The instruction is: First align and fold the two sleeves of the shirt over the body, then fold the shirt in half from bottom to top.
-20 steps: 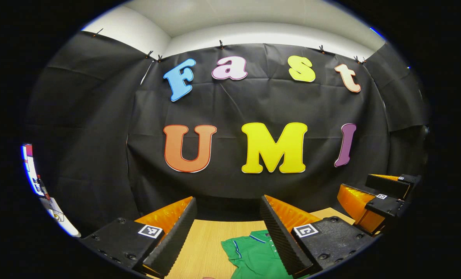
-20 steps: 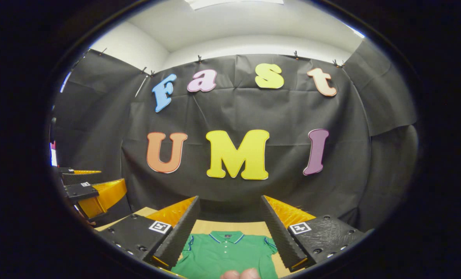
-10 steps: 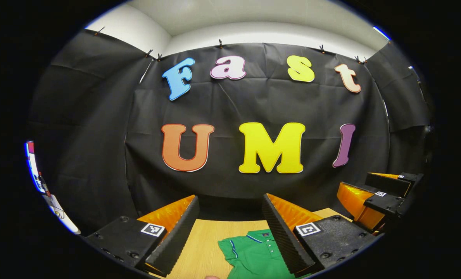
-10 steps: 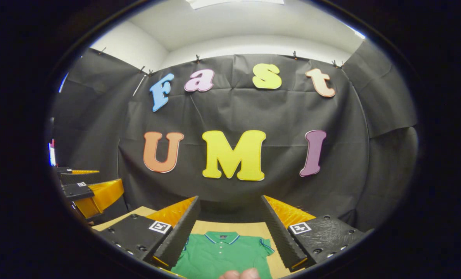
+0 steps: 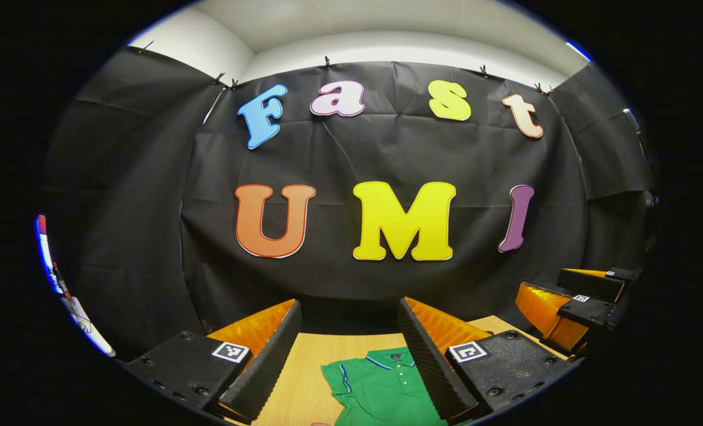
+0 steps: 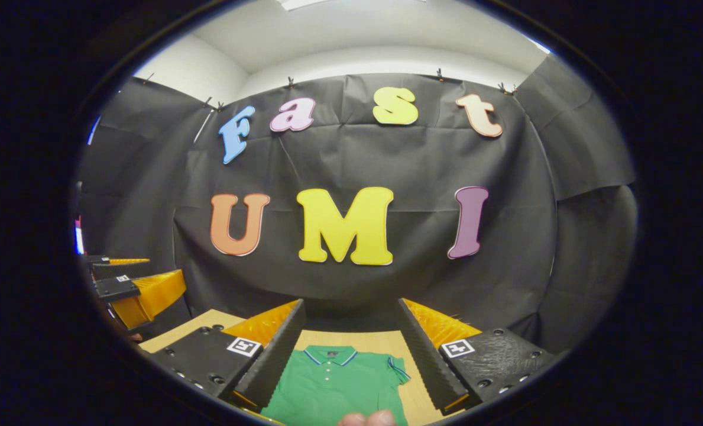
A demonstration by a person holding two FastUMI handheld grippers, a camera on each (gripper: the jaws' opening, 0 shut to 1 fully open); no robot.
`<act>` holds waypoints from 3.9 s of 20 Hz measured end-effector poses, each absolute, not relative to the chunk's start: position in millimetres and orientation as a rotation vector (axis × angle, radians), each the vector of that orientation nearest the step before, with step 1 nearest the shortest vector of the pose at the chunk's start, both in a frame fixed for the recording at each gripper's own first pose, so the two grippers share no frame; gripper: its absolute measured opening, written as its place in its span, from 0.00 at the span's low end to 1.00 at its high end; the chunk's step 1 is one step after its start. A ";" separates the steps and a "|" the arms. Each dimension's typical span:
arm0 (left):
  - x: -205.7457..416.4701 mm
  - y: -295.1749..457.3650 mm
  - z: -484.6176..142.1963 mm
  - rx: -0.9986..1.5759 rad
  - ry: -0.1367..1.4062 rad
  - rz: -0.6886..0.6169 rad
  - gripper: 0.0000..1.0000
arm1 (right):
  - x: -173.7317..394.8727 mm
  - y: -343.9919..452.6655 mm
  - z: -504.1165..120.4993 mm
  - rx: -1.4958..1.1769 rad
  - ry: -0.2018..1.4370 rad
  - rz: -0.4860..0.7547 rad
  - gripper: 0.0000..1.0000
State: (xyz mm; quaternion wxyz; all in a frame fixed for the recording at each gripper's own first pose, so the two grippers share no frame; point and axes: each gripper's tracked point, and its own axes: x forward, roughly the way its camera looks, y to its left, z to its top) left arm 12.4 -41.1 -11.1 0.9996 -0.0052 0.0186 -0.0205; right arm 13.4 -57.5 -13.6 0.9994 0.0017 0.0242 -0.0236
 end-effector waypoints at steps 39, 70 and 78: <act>101.3 -70.0 -73.2 0.053 0.221 0.145 1.00 | 202.6 -213.9 -416.2 0.045 0.831 0.094 0.82; 69.8 -10.9 -71.3 0.033 0.238 0.230 1.00 | 226.3 -62.4 -369.0 0.184 0.836 0.147 0.00; 52.3 14.2 -68.3 0.015 0.233 0.260 1.00 | 220.7 -16.9 -337.1 0.123 0.735 0.215 0.92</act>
